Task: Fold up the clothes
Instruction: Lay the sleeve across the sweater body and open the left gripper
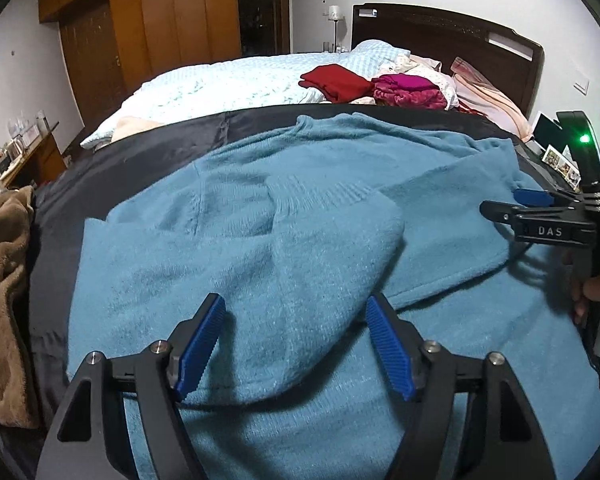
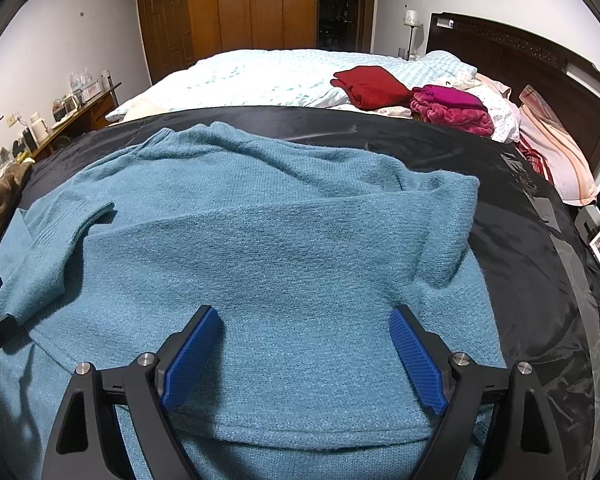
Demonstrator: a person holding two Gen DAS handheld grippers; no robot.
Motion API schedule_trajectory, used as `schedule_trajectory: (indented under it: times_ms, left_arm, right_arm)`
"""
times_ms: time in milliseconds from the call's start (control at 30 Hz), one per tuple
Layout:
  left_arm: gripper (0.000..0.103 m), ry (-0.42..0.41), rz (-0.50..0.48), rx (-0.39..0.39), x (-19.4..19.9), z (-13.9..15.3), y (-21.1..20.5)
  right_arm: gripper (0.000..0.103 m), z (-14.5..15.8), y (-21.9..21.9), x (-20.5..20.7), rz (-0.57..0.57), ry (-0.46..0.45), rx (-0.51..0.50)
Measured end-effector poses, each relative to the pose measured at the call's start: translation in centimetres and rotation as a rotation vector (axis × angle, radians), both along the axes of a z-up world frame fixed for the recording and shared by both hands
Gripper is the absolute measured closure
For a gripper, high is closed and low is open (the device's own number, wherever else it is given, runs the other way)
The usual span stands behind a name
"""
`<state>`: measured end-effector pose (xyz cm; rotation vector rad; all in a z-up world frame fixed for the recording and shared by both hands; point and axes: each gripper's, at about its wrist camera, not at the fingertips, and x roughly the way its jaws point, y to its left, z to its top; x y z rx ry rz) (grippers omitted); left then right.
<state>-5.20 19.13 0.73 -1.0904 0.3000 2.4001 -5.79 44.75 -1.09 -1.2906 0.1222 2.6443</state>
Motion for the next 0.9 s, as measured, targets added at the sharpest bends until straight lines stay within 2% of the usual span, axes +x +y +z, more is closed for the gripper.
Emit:
schedule_trajectory:
  times_ms: [200, 433, 567, 667, 733, 800, 900]
  left_arm:
    - [0.026, -0.019, -0.026, 0.004, 0.4, -0.3, 0.1]
    - [0.023, -0.055, -0.172, -0.027, 3.2, -0.4, 0.2]
    - [0.022, -0.060, -0.197, -0.008, 4.6, -0.5, -0.7]
    - [0.022, -0.075, -0.196, 0.014, 4.7, -0.8, -1.1]
    - [0.022, -0.085, -0.195, 0.029, 4.8, -0.9, -1.3]
    - [0.022, -0.095, -0.195, 0.044, 4.8, -1.1, -1.6]
    - [0.021, -0.110, -0.194, 0.066, 4.9, -1.4, -2.0]
  right_arm:
    - [0.014, 0.0, 0.0, 0.0, 0.001, 0.000, 0.000]
    - [0.013, 0.0, 0.0, 0.0, 0.002, 0.000, 0.000]
    - [0.013, 0.3, -0.1, -0.1, -0.034, -0.013, -0.019]
    - [0.013, 1.6, -0.6, -0.4, -0.063, 0.014, -0.190]
    - [0.013, 2.9, -2.3, -1.2, -0.023, 0.029, -0.269]
    - [0.013, 4.1, -6.0, -2.9, 0.062, 0.006, -0.237]
    - [0.013, 4.4, -10.9, -5.3, 0.182, -0.038, -0.218]
